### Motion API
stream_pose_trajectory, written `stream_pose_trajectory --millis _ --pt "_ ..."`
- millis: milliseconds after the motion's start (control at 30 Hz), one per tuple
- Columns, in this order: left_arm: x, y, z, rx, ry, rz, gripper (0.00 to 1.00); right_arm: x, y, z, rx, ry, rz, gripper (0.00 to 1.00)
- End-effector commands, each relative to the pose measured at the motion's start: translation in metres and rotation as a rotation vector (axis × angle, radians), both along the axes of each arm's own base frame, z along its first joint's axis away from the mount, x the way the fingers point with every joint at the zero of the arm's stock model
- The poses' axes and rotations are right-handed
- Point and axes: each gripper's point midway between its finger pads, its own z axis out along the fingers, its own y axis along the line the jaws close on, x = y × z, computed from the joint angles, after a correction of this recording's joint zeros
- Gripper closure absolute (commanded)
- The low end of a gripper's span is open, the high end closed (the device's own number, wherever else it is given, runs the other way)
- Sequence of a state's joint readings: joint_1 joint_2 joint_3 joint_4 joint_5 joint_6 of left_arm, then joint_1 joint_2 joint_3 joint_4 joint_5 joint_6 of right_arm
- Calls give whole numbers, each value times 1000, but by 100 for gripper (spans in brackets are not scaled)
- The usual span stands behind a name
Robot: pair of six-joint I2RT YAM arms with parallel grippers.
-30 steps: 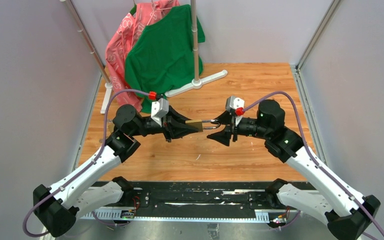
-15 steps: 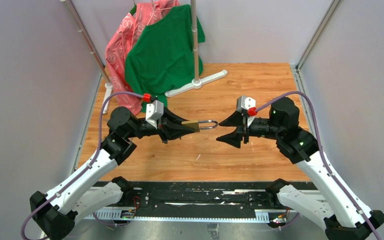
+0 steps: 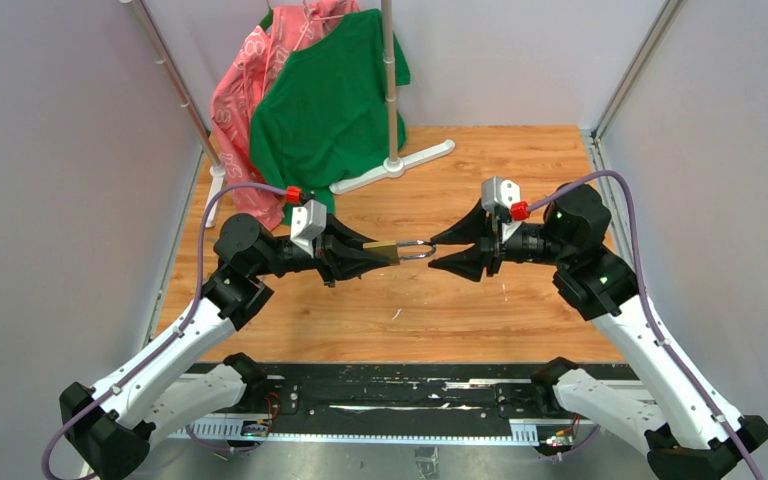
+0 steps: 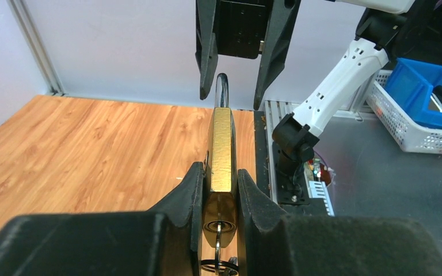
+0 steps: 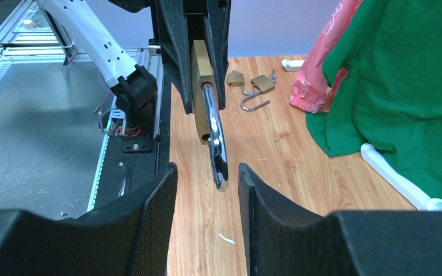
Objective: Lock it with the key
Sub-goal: Lock the lock.
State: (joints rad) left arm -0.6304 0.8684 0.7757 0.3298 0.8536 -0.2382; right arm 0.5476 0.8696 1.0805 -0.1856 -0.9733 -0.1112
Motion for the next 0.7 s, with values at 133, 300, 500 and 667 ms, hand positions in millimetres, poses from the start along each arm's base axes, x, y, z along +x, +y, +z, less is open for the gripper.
stream_pose_trajectory --millis 133,300,500,667 --pt "-7 5 41 -94 -123 -7 100 3 0 -1 -6 34 6 67" --pt "-9 5 48 -113 -119 -13 100 5 1 -13 -30 56 13 73" --pt "-10 5 50 -116 -115 -20 100 8 0 -12 -29 50 -12 69" --pt "-10 5 49 -117 -111 -19 100 6 -1 -2 1 27 -22 100"
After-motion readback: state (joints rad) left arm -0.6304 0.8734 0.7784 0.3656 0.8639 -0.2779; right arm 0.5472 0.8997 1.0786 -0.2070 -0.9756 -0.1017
